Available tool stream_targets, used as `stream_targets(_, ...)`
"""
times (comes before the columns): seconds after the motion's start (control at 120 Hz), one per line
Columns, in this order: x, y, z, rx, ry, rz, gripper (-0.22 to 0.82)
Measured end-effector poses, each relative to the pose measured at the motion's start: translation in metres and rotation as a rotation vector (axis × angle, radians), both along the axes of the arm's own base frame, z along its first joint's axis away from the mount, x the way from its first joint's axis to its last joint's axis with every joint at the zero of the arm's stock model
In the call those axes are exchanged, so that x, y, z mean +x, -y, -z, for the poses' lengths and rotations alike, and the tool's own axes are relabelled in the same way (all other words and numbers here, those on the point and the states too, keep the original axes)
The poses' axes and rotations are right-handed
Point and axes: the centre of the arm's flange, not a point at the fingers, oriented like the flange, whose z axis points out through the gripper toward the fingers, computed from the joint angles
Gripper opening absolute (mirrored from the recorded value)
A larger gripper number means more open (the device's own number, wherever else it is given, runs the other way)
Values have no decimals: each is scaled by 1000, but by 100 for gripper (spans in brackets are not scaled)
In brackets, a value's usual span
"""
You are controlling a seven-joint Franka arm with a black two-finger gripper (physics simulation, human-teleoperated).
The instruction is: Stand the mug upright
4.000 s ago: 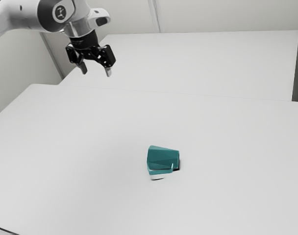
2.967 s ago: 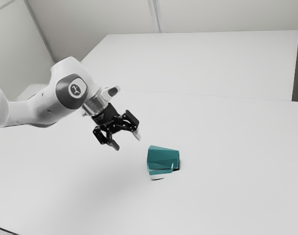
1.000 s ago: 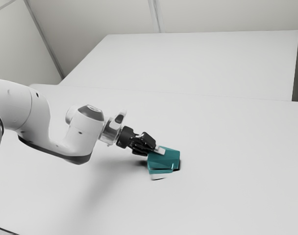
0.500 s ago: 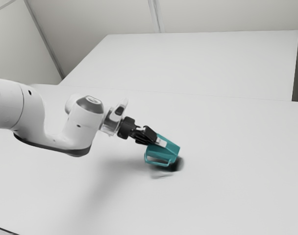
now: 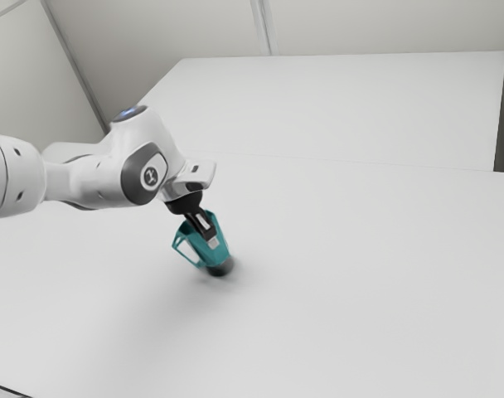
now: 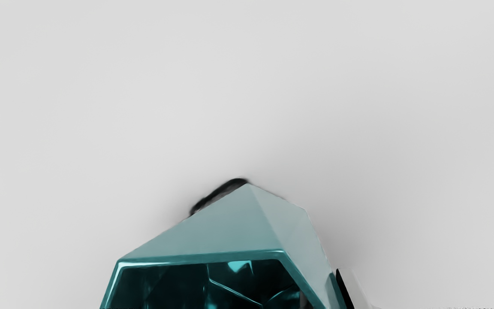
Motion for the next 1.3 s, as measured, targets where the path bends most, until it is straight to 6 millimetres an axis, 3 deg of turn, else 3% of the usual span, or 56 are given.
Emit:
stream_targets(0.2,4,-6,13,143,6,-58,-17)
stream_targets(0.533,11,-3,36,174,13,-223,-17)
stream_targets(0.667,12,-5,34,171,21,-275,13)
stream_targets(0.775,12,-5,19,171,47,-305,32)
stream_targets(0.867,15,-2,-5,169,72,-326,42)
stream_targets(1.008,23,4,-70,159,116,-363,51)
stream_targets(1.133,41,5,-144,147,143,-407,55)
stream_targets(1.242,52,4,-222,129,174,-448,57)
stream_targets(1.3,50,5,-247,127,159,-469,58)
